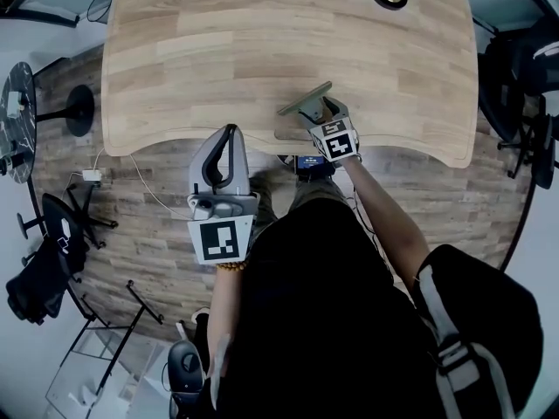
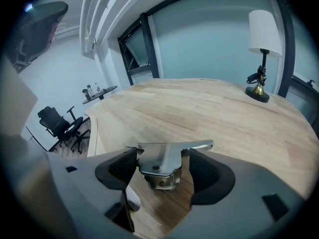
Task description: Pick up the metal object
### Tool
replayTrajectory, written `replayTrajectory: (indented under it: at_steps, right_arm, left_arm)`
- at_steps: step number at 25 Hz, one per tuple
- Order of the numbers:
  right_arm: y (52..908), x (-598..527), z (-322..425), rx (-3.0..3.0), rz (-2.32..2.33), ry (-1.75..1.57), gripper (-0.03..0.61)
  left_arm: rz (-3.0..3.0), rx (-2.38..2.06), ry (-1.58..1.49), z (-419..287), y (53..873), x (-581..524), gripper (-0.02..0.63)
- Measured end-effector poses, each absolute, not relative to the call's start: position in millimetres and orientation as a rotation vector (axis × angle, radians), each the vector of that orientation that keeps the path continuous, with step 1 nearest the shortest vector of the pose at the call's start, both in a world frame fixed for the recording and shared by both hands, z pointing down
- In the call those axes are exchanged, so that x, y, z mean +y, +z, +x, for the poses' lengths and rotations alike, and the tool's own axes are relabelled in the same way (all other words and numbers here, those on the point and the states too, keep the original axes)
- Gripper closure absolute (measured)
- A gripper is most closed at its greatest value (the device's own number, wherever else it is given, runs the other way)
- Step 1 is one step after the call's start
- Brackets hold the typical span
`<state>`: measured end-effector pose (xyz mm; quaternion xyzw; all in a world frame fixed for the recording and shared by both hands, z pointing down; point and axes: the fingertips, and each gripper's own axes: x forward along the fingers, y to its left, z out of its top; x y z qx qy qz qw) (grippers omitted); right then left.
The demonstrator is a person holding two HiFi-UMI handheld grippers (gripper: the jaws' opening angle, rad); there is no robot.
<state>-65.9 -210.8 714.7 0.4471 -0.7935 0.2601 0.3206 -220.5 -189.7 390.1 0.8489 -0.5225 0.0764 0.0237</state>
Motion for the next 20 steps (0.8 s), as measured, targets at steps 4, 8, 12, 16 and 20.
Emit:
replayTrajectory:
  at_steps: [4, 8, 12, 16, 20]
  right_arm:
    - [726, -210, -70, -2.065, 1.147, 0.713, 0.285]
    - [732, -209, -70, -2.047, 1.137, 0.710, 0.285]
    - [731, -211, -69, -2.025, 1.158, 0.676, 0.285]
    - [730, -214, -70, -2.006, 1.164, 0.623, 0.287]
    - [730, -215, -69, -1.983, 1.169, 0.622, 0.287]
  left_arm:
    - [2.628, -1.611, 0.239, -217, 392, -190, 0.594]
    - [2.618, -1.617, 0.246, -218, 394, -190, 0.594]
    - [2.602, -1.633, 0.238, -221, 395, -193, 0.594]
    - [2.595, -1.634, 0.234, -222, 397, -194, 0.594]
    - [2.601, -1.630, 0.234, -219, 397, -194, 0.594]
